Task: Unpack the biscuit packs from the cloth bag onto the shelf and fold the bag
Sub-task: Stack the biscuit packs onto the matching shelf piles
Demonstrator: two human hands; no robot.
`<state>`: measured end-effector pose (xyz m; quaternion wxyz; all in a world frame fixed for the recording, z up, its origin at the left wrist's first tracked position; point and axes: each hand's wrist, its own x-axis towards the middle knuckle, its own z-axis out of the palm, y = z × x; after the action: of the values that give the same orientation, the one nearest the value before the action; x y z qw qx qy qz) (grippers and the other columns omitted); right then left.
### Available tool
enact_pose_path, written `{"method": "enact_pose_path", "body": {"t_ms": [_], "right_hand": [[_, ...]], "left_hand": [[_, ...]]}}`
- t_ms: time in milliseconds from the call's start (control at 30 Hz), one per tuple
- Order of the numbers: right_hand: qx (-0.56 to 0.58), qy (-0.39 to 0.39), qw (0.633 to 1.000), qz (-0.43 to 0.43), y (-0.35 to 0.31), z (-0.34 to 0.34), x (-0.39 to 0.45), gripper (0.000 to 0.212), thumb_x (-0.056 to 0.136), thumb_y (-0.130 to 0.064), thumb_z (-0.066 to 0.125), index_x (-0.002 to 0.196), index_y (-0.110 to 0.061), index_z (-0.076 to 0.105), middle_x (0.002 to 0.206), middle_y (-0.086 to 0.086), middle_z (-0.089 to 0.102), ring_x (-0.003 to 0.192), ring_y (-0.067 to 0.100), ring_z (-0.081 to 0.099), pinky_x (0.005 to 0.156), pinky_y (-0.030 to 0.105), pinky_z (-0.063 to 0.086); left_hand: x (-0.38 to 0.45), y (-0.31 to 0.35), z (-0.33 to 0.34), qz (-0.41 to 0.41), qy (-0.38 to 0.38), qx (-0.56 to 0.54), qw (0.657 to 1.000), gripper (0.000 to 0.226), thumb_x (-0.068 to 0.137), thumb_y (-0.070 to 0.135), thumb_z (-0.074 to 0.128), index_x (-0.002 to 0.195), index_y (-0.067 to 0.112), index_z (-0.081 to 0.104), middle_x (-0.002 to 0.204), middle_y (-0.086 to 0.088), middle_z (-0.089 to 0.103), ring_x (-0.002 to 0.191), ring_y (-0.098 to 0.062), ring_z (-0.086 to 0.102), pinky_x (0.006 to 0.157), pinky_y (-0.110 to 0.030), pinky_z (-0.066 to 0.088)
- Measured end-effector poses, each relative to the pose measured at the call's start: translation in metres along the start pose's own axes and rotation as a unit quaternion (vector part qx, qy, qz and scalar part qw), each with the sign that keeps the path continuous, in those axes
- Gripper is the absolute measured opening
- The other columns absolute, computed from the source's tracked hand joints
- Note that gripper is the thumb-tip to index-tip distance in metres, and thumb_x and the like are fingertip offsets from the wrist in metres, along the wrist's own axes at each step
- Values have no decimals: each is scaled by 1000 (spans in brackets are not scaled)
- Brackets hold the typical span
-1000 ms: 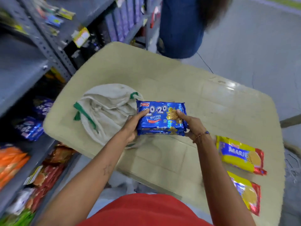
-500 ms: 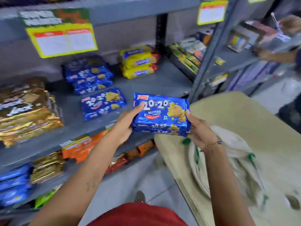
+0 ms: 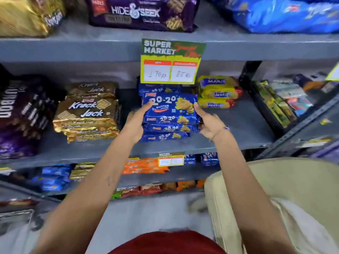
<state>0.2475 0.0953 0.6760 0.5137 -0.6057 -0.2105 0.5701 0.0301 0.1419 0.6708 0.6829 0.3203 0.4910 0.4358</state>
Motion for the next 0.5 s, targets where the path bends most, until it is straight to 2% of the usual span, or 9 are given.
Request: {"method": "enact_pose_path", "body": {"t_ms": [67, 133, 267, 333, 400, 433, 500], "right_hand": [[-10, -2, 1000, 13, -2, 7, 13, 66, 70, -43, 78, 111, -7, 40, 103, 12, 61, 95, 22, 61, 87, 58, 52], [-14, 0, 1000, 18, -5, 14, 20, 68, 74, -36, 76, 120, -3, 37, 119, 14, 60, 107, 29, 62, 92, 58, 49], [-39, 3, 999, 27, -2, 21, 31, 69, 76, -33, 75, 124, -4, 34, 111, 15, 61, 100, 28, 63, 89, 57, 51], [-48, -4, 998, 34, 2, 20, 33, 65, 76, -34, 75, 119, 0, 39, 113, 17, 63, 100, 30, 65, 88, 58, 51], [-52, -9, 998, 30, 4, 20, 35, 43, 77, -33, 74, 97, -4, 49, 106, 18, 67, 101, 32, 66, 89, 58, 51], [-59, -5, 998, 28, 4, 20, 35, 38, 79, -33, 73, 90, -7, 48, 100, 15, 67, 100, 32, 65, 90, 57, 51], [-80, 7, 996, 33, 6, 18, 37, 46, 78, -37, 72, 100, -7, 45, 100, 11, 65, 96, 29, 65, 87, 51, 53]], "left_hand": [[15, -7, -3, -11, 25, -7, 1000, 38, 69, 37, 80, 99, 16, 71, 103, -9, 74, 96, -27, 70, 95, -51, 51], [24, -11, -4, -24, 47, -12, 999, 39, 69, 37, 80, 100, 15, 70, 106, -10, 73, 94, -27, 70, 89, -50, 54], [32, -17, -6, -42, 89, -30, 995, 45, 76, 35, 75, 112, 11, 63, 102, -9, 72, 81, -23, 71, 63, -37, 57], [34, -21, -10, -49, 97, -37, 993, 52, 75, 36, 76, 118, 11, 60, 103, -9, 72, 82, -24, 71, 62, -36, 57], [36, -21, -12, -55, 96, -31, 993, 57, 74, 37, 76, 121, 11, 58, 105, -9, 71, 83, -24, 71, 61, -36, 57], [37, -21, -13, -57, 93, -26, 994, 56, 75, 37, 76, 121, 11, 58, 104, -9, 71, 81, -23, 71, 60, -35, 56], [37, -20, -13, -61, 90, -9, 994, 52, 77, 36, 74, 119, 10, 59, 105, -9, 71, 77, -21, 71, 57, -33, 55]]}}
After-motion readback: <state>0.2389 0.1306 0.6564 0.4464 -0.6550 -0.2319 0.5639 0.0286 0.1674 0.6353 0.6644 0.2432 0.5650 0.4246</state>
